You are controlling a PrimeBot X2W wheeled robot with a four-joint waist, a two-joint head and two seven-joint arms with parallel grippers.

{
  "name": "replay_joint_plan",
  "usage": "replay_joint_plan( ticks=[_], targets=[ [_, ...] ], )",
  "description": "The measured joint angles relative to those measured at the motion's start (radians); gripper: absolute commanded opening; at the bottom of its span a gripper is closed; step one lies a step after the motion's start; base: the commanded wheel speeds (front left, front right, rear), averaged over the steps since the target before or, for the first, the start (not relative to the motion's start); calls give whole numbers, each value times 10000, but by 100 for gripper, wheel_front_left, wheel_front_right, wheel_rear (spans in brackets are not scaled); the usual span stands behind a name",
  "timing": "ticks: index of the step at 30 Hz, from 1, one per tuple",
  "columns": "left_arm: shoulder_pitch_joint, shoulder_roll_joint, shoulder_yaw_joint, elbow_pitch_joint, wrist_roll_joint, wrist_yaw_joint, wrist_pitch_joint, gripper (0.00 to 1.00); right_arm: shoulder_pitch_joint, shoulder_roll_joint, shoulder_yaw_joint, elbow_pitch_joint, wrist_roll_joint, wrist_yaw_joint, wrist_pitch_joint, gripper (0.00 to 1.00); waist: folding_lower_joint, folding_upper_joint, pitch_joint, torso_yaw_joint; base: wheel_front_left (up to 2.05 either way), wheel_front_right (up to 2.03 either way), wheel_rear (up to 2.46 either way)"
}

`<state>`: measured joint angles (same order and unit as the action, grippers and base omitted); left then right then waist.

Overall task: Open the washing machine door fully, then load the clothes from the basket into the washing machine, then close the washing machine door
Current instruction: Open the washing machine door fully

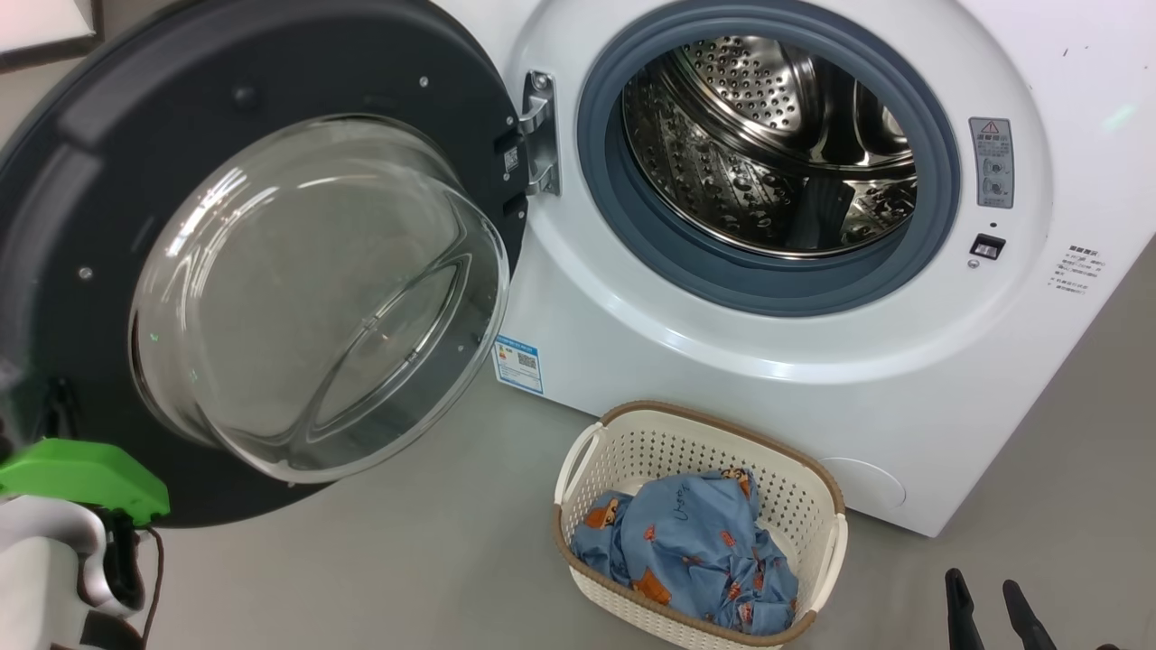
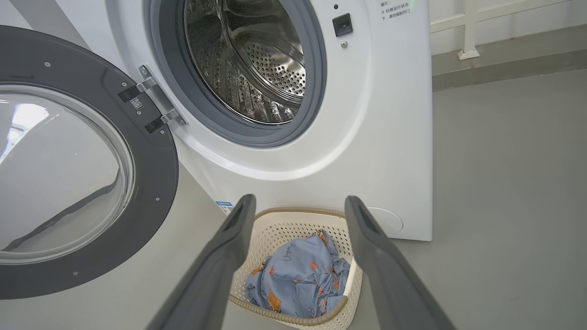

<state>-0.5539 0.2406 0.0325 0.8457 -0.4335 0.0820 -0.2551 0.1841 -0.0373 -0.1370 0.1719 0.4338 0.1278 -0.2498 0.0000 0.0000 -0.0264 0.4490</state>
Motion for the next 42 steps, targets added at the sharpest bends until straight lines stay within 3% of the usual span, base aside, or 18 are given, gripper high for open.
replay_joint_plan(
  ticks=[8,12,13,15,21,30,34,42],
  targets=[
    [177,-232,731,-1129,211,15,-4,0,0,2,2,-6,2,0,0,100,-1,0,-93,-27,0,0,0],
    [761,-470,957,-2389,353,10,-4,46,-1,4,13,-19,0,0,0,100,0,0,-92,-90,0,0,0],
    [1115,-587,1081,-3106,384,2,-4,69,-2,4,23,-35,0,0,0,100,-1,0,-94,-157,0,0,0],
    [1543,-713,1116,-3931,445,0,-4,100,-3,4,56,-88,0,0,0,100,0,0,-96,-256,0,0,0],
    [2970,-1129,779,-6027,637,-161,-4,100,-37,4,226,-428,-44,0,0,100,0,0,-94,-715,0,0,0],
    [4916,-1494,63,-8345,1009,25,173,100,-53,4,539,-805,-422,0,-2,100,-1,0,-104,-1734,0,0,0],
    [5535,-1613,-389,-8542,1011,-222,165,100,-113,2,623,-1011,-656,0,0,100,0,0,-75,-2243,0,0,0],
    [6429,-1615,-683,-7444,961,-828,73,100,-263,0,744,-1384,-926,0,0,100,-1,0,-6,-3258,0,0,0]
  ],
)
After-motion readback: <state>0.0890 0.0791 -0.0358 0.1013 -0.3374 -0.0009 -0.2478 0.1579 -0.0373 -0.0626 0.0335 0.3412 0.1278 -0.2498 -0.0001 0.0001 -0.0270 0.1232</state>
